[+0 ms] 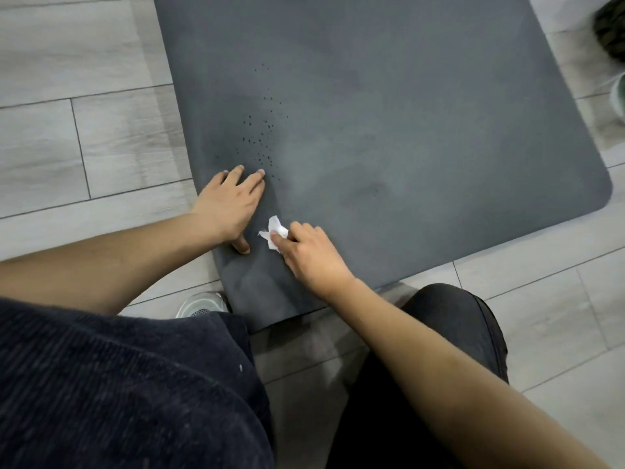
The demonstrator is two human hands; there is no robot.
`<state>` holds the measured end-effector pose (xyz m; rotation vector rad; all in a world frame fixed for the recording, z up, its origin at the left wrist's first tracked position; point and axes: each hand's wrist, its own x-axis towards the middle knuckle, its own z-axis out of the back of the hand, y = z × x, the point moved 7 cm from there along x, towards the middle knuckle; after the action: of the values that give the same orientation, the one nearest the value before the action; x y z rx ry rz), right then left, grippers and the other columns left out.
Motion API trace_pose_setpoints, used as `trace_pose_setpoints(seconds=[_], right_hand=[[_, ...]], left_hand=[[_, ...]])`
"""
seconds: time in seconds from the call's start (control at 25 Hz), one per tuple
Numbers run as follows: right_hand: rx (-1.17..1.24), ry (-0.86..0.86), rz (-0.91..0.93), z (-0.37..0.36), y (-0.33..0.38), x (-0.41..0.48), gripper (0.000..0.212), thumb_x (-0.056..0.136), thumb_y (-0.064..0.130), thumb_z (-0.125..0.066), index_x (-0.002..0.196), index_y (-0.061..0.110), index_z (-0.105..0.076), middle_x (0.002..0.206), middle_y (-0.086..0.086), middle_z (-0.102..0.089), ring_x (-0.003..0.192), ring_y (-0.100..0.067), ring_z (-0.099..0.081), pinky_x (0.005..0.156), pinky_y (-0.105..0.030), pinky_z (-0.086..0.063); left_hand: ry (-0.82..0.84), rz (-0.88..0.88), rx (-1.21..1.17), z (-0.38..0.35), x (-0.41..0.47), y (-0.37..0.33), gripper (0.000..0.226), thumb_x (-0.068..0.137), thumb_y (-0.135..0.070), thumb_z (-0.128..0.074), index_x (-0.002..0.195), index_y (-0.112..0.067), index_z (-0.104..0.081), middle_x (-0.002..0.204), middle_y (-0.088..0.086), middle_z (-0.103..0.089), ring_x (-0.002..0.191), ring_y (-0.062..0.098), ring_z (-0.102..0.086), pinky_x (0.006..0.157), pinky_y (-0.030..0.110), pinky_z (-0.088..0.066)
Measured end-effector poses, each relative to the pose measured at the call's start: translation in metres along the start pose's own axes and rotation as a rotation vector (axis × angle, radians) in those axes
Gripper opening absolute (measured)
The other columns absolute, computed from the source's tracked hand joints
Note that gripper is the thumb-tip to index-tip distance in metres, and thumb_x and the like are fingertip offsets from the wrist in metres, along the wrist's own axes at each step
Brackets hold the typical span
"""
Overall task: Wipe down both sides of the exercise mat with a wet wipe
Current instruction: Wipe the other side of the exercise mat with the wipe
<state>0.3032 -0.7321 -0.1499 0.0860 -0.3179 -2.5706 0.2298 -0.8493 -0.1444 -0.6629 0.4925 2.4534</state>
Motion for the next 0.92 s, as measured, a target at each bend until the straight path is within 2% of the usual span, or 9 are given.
trace_pose_setpoints(seconds=[0.08, 0.2, 0.28, 0.36, 0.48, 0.56, 0.64, 0.8, 0.92], right_hand=[[-0.084, -0.045, -0.133, 0.017, -0.058, -0.01, 0.036, 0.087, 0.026, -0.047, 0.116, 0.02, -0.067, 0.081, -0.009, -0.05, 0.07, -0.03, -0.049, 0.059, -0.037, -0.034], [-0.12, -0.135, -0.677, 0.043, -0.162, -0.043, 0.034, 0.089, 0.011, -0.052, 0.119, 0.018, -0.065, 0.084, -0.015, -0.05, 0.074, -0.038, -0.052, 0.061, -0.038, -0.031], [-0.089, -0.133, -0.788, 0.038, -0.158, -0.045, 0.033, 0.089, 0.006, -0.052, 0.12, 0.01, -0.064, 0.088, -0.018, -0.052, 0.077, -0.039, -0.053, 0.063, -0.039, -0.031], [-0.063, -0.145, -0.621, 0.024, -0.099, -0.033, 0.031, 0.085, 0.006, -0.06, 0.115, 0.002, -0.064, 0.085, -0.019, -0.055, 0.071, -0.038, -0.055, 0.058, -0.04, -0.036], [-0.061, -0.061, -0.032, -0.006, 0.026, -0.046, 0.035, 0.088, 0.013, -0.052, 0.119, 0.0, -0.063, 0.083, -0.011, -0.055, 0.069, -0.031, -0.051, 0.057, -0.039, -0.036], [-0.09, -0.011, 0.112, -0.007, 0.031, -0.063, 0.037, 0.091, 0.015, -0.046, 0.123, 0.006, -0.062, 0.086, -0.008, -0.053, 0.073, -0.027, -0.045, 0.063, -0.039, -0.032], [-0.175, -0.054, -0.092, 0.004, -0.025, -0.07, 0.039, 0.089, 0.018, -0.049, 0.126, 0.013, -0.062, 0.086, -0.007, -0.051, 0.075, -0.029, -0.047, 0.065, -0.038, -0.028], [-0.141, -0.13, -1.027, 0.033, -0.148, -0.131, 0.034, 0.09, 0.007, -0.045, 0.119, 0.018, -0.058, 0.09, -0.008, -0.046, 0.085, -0.033, -0.046, 0.074, -0.04, -0.033], [-0.08, -0.223, -0.97, 0.02, -0.103, -0.119, 0.04, 0.086, 0.005, -0.051, 0.125, 0.011, -0.056, 0.091, -0.012, -0.05, 0.079, -0.034, -0.048, 0.069, -0.042, -0.037]], left_hand=[[0.052, -0.004, -0.089, -0.004, 0.0, 0.005, 0.144, 0.062, -0.077, -0.078, 0.162, -0.008, -0.001, 0.171, 0.004, 0.001, 0.156, 0.033, -0.009, 0.125, 0.041, -0.015], [0.086, -0.004, -0.09, -0.005, 0.003, 0.002, 0.145, 0.06, -0.072, -0.084, 0.161, -0.006, -0.003, 0.17, 0.007, -0.001, 0.155, 0.037, -0.01, 0.126, 0.046, -0.017], [0.114, 0.016, -0.028, 0.0, 0.009, -0.005, 0.143, 0.056, -0.068, -0.088, 0.158, -0.004, -0.01, 0.168, 0.011, -0.006, 0.152, 0.042, -0.016, 0.123, 0.051, -0.025], [0.148, 0.051, 0.04, 0.004, 0.013, -0.015, 0.137, 0.057, -0.058, -0.092, 0.156, -0.003, -0.016, 0.164, 0.015, -0.01, 0.149, 0.046, -0.02, 0.118, 0.056, -0.031], [0.204, 0.116, 0.104, 0.007, 0.015, -0.023, 0.131, 0.059, -0.046, -0.096, 0.154, 0.0, -0.018, 0.161, 0.019, -0.012, 0.146, 0.051, -0.021, 0.114, 0.06, -0.033], [0.21, 0.138, 0.108, 0.007, 0.019, -0.023, 0.13, 0.06, -0.043, -0.095, 0.154, 0.001, -0.017, 0.159, 0.019, -0.012, 0.146, 0.051, -0.021, 0.114, 0.061, -0.033], [0.209, 0.137, 0.081, 0.005, 0.02, -0.02, 0.126, 0.063, -0.04, -0.094, 0.154, 0.001, -0.017, 0.159, 0.019, -0.012, 0.146, 0.05, -0.021, 0.115, 0.061, -0.032], [0.223, 0.14, 0.072, 0.004, 0.021, -0.021, 0.126, 0.063, -0.037, -0.095, 0.154, 0.002, -0.017, 0.158, 0.019, -0.012, 0.147, 0.051, -0.019, 0.115, 0.062, -0.031], [0.277, 0.156, 0.093, 0.004, 0.025, -0.024, 0.132, 0.059, -0.038, -0.098, 0.154, 0.003, -0.017, 0.156, 0.021, -0.013, 0.146, 0.054, -0.019, 0.113, 0.064, -0.033]])
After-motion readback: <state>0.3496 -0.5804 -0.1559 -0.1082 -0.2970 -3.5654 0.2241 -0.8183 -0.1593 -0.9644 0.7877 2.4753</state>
